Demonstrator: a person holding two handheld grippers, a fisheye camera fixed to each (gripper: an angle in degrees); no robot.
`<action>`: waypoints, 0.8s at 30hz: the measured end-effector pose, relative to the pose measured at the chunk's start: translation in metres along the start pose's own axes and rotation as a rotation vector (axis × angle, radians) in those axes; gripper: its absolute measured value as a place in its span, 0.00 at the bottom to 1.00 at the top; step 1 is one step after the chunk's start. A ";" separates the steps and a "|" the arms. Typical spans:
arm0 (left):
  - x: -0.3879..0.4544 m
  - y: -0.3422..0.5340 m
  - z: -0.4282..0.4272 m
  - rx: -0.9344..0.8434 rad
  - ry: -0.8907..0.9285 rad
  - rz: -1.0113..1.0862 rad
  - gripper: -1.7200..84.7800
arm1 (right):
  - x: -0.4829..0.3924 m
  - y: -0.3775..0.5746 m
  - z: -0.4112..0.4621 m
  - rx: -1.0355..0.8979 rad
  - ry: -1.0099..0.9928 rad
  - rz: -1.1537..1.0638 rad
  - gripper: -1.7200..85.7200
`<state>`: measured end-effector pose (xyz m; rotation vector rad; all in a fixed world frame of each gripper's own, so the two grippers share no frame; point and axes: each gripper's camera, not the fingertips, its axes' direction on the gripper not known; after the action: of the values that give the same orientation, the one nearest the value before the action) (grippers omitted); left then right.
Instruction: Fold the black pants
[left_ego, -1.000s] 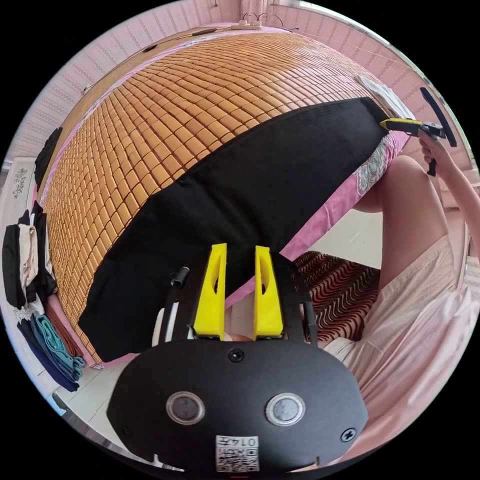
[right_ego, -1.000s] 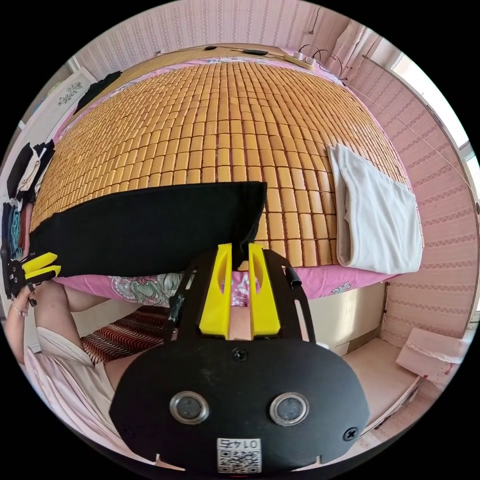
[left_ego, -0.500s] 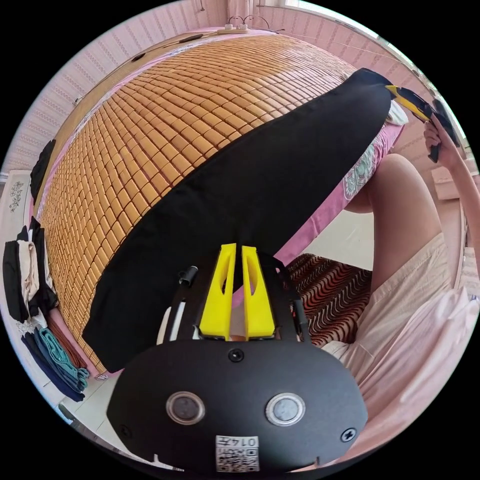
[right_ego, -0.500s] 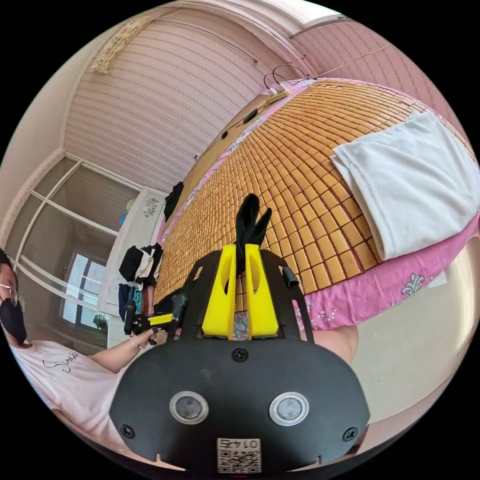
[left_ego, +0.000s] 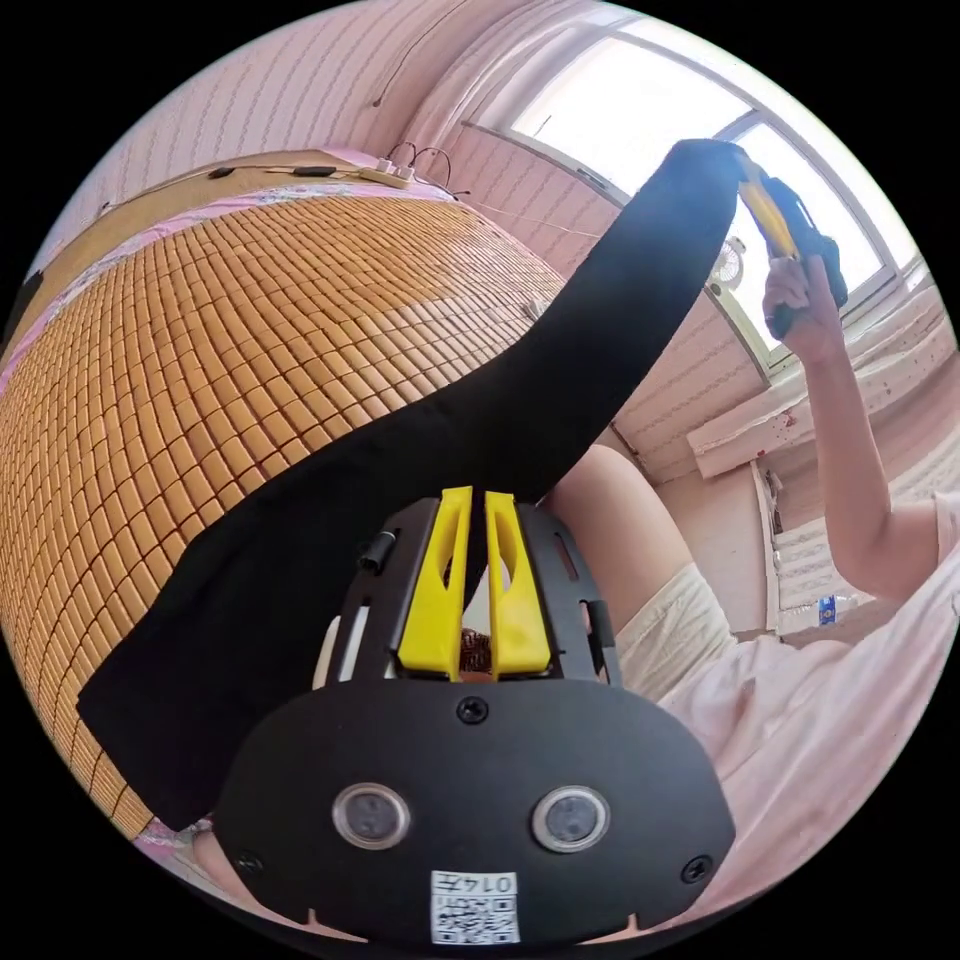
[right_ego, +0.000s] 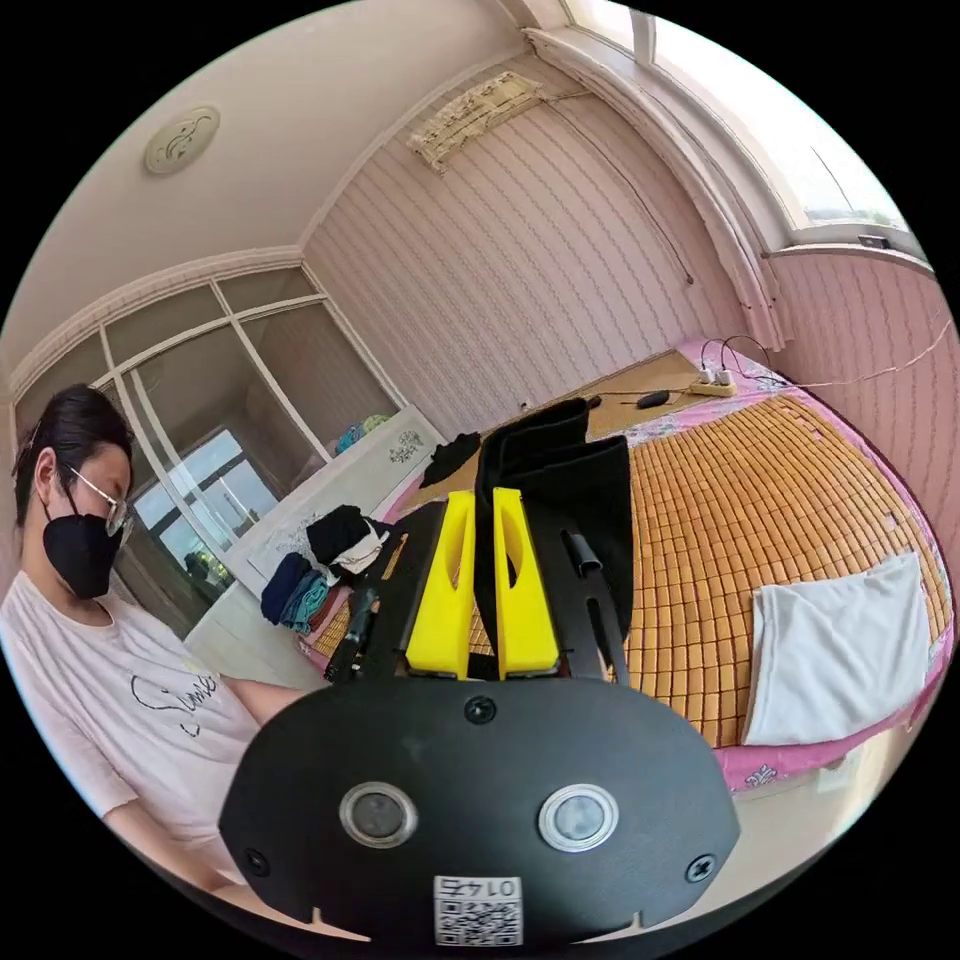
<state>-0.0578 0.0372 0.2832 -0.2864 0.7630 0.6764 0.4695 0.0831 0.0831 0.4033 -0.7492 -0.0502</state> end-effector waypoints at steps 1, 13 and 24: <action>-0.012 0.023 -0.024 0.024 -0.021 -0.038 0.06 | -0.026 -0.003 0.044 -0.073 -0.089 -0.050 0.05; -0.134 0.260 -0.189 0.160 -0.329 -0.671 0.08 | -0.219 0.175 0.419 -0.882 -0.111 -0.342 0.10; -0.173 0.180 -0.127 0.021 -0.310 -0.559 0.10 | -0.277 0.192 0.489 -0.969 0.089 -0.553 0.11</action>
<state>-0.3362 0.0343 0.3184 -0.3473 0.3635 0.1747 -0.0808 0.1466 0.2966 -0.3268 -0.4332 -0.8741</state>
